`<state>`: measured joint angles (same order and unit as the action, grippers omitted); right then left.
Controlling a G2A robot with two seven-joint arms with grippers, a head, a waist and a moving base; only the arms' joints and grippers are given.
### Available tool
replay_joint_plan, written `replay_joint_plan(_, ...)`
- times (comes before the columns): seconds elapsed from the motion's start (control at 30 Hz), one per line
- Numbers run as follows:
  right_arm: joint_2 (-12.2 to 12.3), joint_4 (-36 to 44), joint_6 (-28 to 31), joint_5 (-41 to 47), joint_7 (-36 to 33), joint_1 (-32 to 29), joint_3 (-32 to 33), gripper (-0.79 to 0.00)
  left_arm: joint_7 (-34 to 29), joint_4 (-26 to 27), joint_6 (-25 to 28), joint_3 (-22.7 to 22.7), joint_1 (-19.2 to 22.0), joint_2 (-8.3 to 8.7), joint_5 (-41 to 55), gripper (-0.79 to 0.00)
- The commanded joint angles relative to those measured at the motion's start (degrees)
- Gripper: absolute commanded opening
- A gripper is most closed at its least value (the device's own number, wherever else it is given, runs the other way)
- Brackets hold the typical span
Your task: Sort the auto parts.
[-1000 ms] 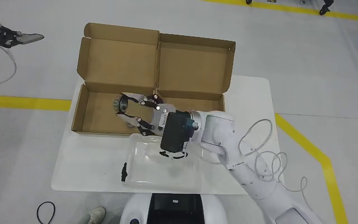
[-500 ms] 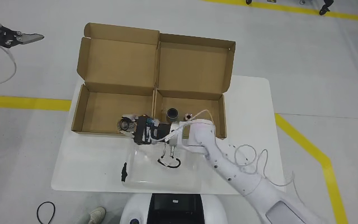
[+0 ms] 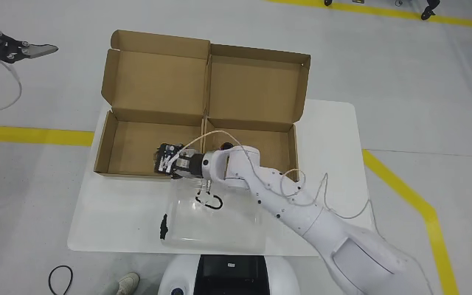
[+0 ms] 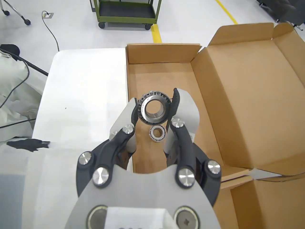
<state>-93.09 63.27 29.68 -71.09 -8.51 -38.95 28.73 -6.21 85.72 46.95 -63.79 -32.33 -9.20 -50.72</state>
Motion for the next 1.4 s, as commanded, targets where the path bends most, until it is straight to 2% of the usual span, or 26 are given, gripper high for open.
replay_joint_plan(0.0, -1.22, -2.97, -0.99, 0.63, -1.38, 1.58, -0.81, -0.785, 0.0, 0.0, 0.0, 0.0, 0.0, 0.0, 0.0, 0.0)
replay_joint_plan(0.37, -7.86, -18.63, -4.47, 4.06, -2.85, 7.18, -4.06, -0.785, 0.0, 0.0, 0.0, 0.0, 0.0, 0.0, 0.0, 0.0)
replay_joint_plan(0.67, -13.03, -29.31, -3.89, 4.6, -5.41, 10.96, -6.17, -0.785, 0.0, 0.0, 0.0, 0.0, 0.0, 0.0, 0.0, 0.0)
replay_joint_plan(0.83, -15.63, -34.4, -3.53, 4.64, -5.87, 12.4, -6.93, -0.674, 0.0, 0.0, 0.0, 0.0, 0.0, 0.0, 0.0, 0.0)
replay_joint_plan(0.93, -16.86, -37.16, -4.2, 4.17, -4.68, 13.06, -7.15, -0.545, 0.0, 0.0, 0.0, 0.0, 0.0, 0.0, 0.0, 0.0)
replay_joint_plan(1.17, -18.89, -41.68, -4.86, 2.77, -2.32, 14.27, -7.39, -0.557, 0.0, 0.0, 0.0, 0.0, 0.0, 0.0, 0.0, 0.0)
replay_joint_plan(1.37, -20.02, -42.67, -4.88, 2.4, 1.28, 14.93, -6.98, -0.493, 0.0, 0.0, 0.0, 0.0, 0.0, 0.0, 0.0, 0.0)
